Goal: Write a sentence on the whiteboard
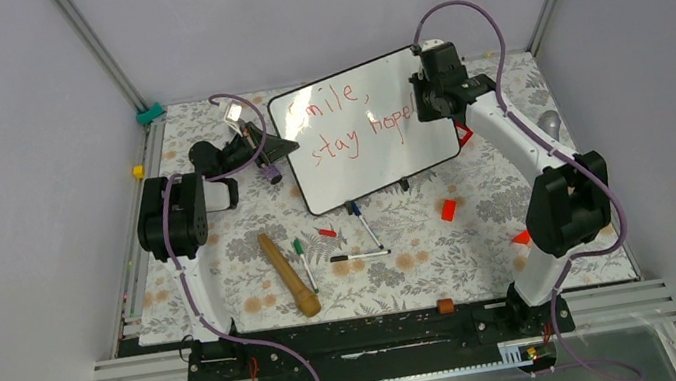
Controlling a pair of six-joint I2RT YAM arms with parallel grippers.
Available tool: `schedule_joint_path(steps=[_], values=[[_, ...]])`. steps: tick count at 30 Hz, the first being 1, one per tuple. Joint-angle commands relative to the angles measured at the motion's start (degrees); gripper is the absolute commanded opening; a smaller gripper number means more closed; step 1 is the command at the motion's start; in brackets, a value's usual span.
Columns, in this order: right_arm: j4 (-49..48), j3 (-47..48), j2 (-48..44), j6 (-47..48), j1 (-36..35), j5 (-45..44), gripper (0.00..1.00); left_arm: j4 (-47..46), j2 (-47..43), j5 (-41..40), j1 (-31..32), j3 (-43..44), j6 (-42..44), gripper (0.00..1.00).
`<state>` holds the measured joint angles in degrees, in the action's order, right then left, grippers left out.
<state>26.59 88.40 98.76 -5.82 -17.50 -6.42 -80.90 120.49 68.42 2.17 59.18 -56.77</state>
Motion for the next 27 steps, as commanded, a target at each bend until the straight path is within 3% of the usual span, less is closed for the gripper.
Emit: schedule_joint_path(steps=[1, 15, 27], values=[[-0.1, -3.1, -2.6, 0.0, 0.0, 1.1, 0.0, -3.6, -0.2, 8.1, 1.9, 0.3, 3.5, 0.0], [-4.3, -5.2, -6.9, -0.9, 0.0, 2.2, 0.0, -3.6, -0.2, 8.0, 1.9, 0.4, 3.4, 0.0], [-6.3, -3.4, -5.0, -1.5, 0.0, 1.9, 0.0, -3.6, -0.2, 8.1, 1.9, 0.3, 3.4, 0.0]])
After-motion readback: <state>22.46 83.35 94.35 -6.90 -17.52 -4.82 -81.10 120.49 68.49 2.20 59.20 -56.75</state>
